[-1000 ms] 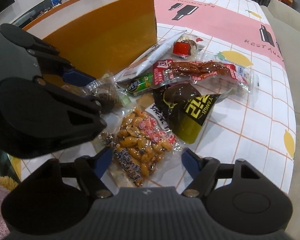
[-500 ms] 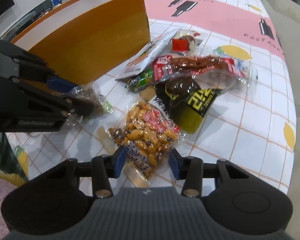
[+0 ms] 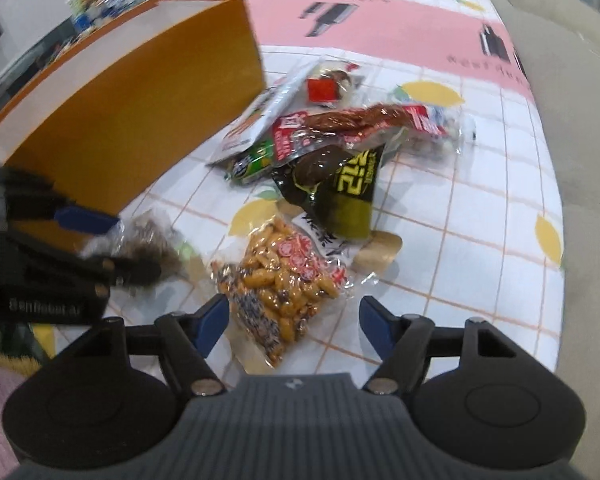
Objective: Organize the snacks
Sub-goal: 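Grasp the clear dried-tofu packet with the left tool while the right tool grasps the peanut packet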
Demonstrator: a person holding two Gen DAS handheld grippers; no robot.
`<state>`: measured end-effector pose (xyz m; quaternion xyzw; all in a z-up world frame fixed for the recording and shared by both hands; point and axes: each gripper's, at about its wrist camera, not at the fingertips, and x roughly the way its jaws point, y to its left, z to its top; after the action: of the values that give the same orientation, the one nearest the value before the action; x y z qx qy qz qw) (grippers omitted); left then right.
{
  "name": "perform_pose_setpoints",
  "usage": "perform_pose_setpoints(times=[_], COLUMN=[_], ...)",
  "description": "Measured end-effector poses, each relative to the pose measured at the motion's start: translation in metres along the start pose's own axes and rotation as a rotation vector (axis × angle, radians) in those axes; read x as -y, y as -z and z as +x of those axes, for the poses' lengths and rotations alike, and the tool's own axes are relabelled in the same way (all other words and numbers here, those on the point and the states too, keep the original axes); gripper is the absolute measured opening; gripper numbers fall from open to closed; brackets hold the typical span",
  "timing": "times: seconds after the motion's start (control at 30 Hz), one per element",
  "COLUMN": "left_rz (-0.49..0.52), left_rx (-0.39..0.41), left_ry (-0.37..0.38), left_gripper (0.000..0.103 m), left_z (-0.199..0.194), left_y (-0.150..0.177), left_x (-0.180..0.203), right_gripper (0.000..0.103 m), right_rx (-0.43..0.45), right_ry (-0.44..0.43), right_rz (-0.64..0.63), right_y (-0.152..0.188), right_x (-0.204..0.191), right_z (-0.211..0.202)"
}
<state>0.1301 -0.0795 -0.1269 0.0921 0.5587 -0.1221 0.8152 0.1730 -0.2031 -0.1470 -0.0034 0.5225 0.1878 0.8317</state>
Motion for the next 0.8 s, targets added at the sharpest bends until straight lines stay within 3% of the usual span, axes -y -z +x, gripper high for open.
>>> perform_pose_setpoints(times=[0.23,0.47,0.63,0.8], left_rz=[0.032,0.038,0.029,0.030], left_rx=[-0.009,-0.004,0.004,0.011], left_ry=[-0.034,-0.049,-0.041,-0.043], left_gripper=[0.073,0.074,0.075,0.075], left_z=[0.007,0.013,0.014,0.013], left_y=[0.005,0.005,0.006,0.007], left_x=[0.006,0.009,0.007,0.008], right_gripper=[0.076,0.090,0.089,0.075], right_rx=[0.019,0.039,0.055,0.064], right_ry=[-0.052,0.026,0.072,0.108], right_rz=[0.187,0.116,0.098,0.055], right_y=[-0.014,-0.014,-0.014,-0.013], right_x=[0.013,-0.011,-0.020,-0.023], right_z=[0.014,0.023,0.028,0.028])
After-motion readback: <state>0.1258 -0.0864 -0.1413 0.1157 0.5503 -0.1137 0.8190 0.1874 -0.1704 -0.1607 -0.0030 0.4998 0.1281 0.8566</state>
